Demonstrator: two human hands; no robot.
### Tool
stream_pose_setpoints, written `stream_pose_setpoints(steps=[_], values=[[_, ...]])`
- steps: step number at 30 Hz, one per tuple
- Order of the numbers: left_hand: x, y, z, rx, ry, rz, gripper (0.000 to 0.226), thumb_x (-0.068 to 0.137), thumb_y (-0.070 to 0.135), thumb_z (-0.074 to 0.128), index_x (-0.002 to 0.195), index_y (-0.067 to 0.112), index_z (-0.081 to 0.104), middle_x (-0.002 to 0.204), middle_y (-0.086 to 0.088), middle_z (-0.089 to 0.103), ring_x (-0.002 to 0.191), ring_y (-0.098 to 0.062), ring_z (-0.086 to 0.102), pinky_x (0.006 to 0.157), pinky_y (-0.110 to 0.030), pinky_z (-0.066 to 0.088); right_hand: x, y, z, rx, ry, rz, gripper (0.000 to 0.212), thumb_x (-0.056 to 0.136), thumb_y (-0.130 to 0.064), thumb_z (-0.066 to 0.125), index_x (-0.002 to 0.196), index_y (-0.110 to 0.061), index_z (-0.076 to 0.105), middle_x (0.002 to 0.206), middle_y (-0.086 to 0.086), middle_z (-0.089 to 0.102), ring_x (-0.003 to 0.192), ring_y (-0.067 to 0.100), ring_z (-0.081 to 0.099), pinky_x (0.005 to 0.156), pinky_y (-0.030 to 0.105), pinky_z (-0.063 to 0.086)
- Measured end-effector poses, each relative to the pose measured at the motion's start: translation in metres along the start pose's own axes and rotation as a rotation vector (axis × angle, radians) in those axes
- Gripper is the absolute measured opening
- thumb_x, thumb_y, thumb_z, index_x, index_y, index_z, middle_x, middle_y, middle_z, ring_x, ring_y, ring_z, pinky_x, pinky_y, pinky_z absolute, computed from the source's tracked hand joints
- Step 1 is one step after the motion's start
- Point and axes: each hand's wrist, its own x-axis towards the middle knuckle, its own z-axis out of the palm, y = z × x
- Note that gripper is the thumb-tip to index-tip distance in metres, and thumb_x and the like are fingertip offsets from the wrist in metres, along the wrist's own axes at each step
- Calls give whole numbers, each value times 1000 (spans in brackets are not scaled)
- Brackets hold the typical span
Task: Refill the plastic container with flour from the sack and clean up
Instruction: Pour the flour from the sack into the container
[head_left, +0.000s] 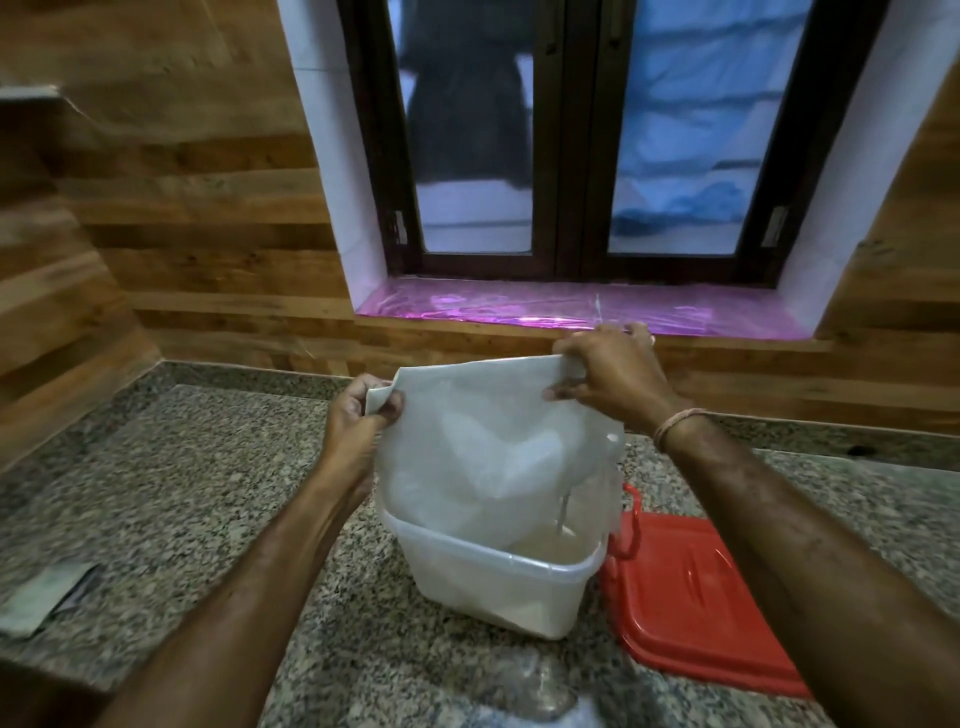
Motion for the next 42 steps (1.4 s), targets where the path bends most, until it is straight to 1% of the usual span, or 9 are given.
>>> stream_pose_setpoints(steps=[3,7,13,19,22,25,30,37,42], values=[[3,-2,1,-47,11,-19,39,95,1,66,66,24,53,63,11,58,55,-2,51,50,-17,44,-2,29,-2,159,71,119,57,74,-57,85,121,-28,74,119,1,76,117,27,66,98,42,46],[11,4,-1,-55,-28,-1,40,95,7,67,64,26,52,68,7,53,61,-7,47,53,-22,39,-15,67,6,833,190,215,41,77,-42,89,110,-23,73,111,2,75,101,24,71,75,30,57],[25,10,-5,-127,43,-33,33,93,8,70,69,30,67,73,12,72,64,-2,67,56,-20,55,-45,71,56,1719,-17,322,51,82,-24,74,130,-12,64,115,3,78,105,27,74,84,39,65],[22,9,-9,-138,78,-1,16,87,9,77,96,21,71,91,4,79,81,-9,75,66,-25,60,-52,53,84,1699,123,511,41,80,-10,77,117,6,70,109,20,78,97,34,74,81,40,66],[5,-8,-20,49,-70,-117,44,79,24,82,119,12,69,112,-4,79,101,-20,76,80,-35,64,-47,50,81,1786,223,511,33,77,-14,77,109,-8,72,97,7,82,87,22,79,73,35,66],[-7,-27,-27,99,5,-208,34,77,15,85,109,12,74,107,-3,80,104,-25,75,86,-43,62,-42,41,79,1784,213,467,28,86,-12,74,113,-5,70,95,6,81,82,19,78,72,33,65],[5,-17,-18,-29,175,-133,29,79,11,85,105,17,72,93,6,81,88,-14,77,62,-26,61,-60,46,88,1410,-66,342,41,78,-4,86,116,-13,72,112,4,79,99,17,78,78,27,63],[2,-26,-18,128,-17,-105,42,83,31,81,122,18,70,111,3,79,98,-13,77,79,-35,65,-48,45,87,1456,190,541,17,86,-2,80,101,-8,76,104,10,79,85,15,77,74,27,62],[-12,-53,-26,201,-29,-188,29,81,21,84,108,16,76,103,-3,81,94,-25,78,83,-47,64,-50,56,84,1453,32,506,14,88,-8,78,102,-12,76,103,6,81,88,15,79,67,18,61]])
